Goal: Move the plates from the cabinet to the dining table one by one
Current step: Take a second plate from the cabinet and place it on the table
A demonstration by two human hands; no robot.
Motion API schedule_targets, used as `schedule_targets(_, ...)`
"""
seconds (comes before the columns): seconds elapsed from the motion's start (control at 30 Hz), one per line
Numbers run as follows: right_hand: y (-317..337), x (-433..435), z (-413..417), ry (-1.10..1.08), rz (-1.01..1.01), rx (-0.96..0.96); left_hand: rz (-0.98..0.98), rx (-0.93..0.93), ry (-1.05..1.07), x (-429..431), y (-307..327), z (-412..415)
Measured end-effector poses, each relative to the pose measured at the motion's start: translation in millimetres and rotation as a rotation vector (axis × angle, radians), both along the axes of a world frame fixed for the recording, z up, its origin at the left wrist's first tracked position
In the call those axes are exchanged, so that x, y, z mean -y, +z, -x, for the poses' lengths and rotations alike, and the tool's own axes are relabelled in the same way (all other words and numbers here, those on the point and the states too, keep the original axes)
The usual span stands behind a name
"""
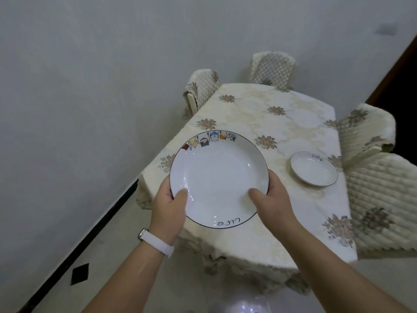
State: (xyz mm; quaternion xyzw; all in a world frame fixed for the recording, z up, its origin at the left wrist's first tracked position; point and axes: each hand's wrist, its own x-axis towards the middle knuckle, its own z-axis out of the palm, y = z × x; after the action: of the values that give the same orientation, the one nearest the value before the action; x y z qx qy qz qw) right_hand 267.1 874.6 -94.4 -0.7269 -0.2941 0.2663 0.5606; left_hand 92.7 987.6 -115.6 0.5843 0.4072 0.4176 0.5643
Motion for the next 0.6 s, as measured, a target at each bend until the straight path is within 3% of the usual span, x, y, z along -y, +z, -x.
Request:
schedule_targets(0.33, -10, -23, -31, -0.15, 0.009, 0.02, -0.086, 0.01, -0.232, -50, -18, -47)
schedule_targets(0.6, -36, -54, -87, -0.207, 0.032, -0.059, -0.092, -0.075, -0.262, -83, -34, -106)
